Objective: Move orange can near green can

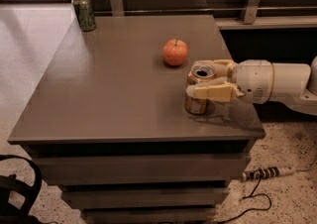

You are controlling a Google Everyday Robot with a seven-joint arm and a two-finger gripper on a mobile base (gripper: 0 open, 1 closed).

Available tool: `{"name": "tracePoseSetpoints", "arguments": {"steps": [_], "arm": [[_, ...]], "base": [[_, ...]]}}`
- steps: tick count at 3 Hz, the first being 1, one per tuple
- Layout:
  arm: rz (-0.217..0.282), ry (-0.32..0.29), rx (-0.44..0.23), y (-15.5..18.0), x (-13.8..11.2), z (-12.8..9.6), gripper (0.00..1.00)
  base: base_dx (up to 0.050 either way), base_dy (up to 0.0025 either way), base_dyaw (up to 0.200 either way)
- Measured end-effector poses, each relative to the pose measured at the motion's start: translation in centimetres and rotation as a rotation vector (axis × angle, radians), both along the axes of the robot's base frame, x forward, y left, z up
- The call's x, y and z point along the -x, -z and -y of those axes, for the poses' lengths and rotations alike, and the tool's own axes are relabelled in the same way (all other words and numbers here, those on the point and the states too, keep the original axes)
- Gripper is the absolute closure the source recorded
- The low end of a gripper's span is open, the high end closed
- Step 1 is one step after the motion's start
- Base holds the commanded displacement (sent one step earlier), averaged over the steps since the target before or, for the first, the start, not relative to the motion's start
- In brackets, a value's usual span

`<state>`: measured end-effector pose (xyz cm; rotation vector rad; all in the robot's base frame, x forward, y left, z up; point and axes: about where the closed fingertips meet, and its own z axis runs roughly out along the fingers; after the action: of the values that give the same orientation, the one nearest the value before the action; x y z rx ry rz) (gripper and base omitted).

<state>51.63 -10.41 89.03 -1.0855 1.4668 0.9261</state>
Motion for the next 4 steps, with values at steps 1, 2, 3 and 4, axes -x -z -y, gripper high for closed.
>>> {"name": "tracePoseSetpoints", "arguments": {"steps": [1,2,3,4], "arm": [[0.001,-0.005,0.000,-0.08,0.03,-0.25,0.64],[0.002,-0.009,0.000,-0.15,0.06,-0.49,0.87],[0.003,-0.013,0.000,-0.22,0.09,-0.72,1.00],[0.003,-0.013,0.000,-0.22,0.09,-0.72,1.00]], "base": [[0.000,0.00000,0.000],[0.000,0.00000,0.000],[0.000,0.00000,0.000],[0.000,0.00000,0.000]]}}
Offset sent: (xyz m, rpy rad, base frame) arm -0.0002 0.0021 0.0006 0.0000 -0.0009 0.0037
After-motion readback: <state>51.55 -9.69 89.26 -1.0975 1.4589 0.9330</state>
